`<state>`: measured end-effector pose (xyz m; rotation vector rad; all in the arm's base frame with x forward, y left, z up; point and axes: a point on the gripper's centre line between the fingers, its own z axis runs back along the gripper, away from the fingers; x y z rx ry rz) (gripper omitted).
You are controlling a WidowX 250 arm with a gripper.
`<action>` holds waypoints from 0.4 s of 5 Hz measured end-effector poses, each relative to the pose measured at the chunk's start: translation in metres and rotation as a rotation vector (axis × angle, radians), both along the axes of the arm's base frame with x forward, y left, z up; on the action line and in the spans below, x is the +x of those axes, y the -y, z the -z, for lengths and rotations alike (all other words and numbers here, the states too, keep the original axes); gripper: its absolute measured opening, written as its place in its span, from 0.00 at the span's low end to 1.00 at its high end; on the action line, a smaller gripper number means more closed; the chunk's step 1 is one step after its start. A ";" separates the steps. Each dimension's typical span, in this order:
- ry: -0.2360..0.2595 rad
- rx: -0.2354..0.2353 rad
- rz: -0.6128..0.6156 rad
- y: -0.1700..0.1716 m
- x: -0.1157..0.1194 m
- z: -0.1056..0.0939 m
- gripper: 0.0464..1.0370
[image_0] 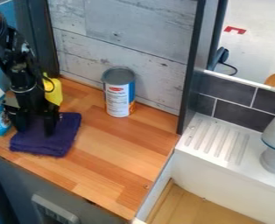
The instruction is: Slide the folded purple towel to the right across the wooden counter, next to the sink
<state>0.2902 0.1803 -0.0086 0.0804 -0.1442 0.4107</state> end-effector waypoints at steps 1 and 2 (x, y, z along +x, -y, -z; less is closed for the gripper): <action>-0.002 0.001 0.031 0.012 0.005 0.002 0.96; -0.002 -0.006 0.055 0.023 0.006 0.005 0.96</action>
